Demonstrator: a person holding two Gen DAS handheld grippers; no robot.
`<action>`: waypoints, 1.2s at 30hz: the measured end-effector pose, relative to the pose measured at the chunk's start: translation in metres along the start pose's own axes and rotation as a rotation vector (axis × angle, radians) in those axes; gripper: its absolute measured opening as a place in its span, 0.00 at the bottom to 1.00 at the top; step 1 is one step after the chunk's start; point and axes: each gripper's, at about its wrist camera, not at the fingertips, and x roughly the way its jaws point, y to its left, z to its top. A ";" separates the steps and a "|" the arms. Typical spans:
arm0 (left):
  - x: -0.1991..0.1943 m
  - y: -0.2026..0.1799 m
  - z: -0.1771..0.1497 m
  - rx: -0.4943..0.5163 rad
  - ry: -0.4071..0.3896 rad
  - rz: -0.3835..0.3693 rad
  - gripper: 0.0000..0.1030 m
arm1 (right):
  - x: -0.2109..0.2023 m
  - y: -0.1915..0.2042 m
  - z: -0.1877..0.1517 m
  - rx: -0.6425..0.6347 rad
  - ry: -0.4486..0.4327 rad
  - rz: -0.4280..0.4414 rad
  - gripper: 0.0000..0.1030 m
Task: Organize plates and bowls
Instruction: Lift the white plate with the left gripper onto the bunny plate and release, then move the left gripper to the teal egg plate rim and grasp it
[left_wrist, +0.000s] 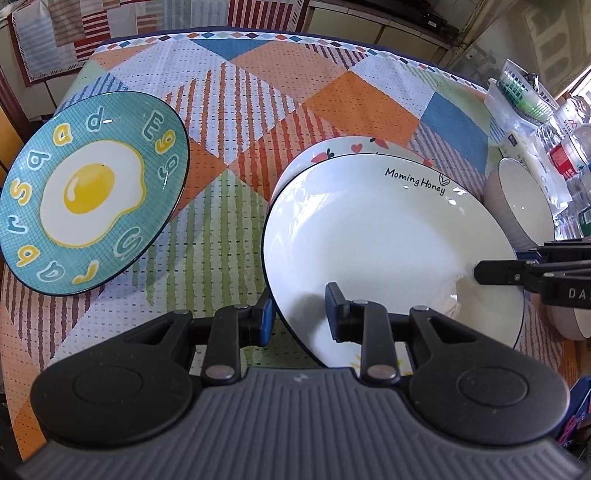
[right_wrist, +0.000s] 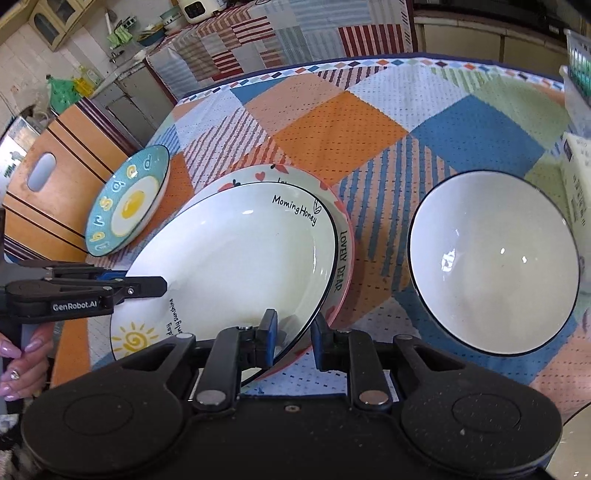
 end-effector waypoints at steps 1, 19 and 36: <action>0.000 0.000 0.001 -0.002 0.002 0.001 0.26 | 0.000 0.004 0.000 -0.013 0.000 -0.022 0.26; 0.005 -0.006 0.000 0.010 0.044 0.020 0.24 | 0.013 0.028 -0.009 -0.057 -0.059 -0.264 0.33; -0.102 0.023 -0.024 0.036 -0.060 0.037 0.25 | -0.055 0.131 -0.020 -0.219 -0.156 -0.278 0.40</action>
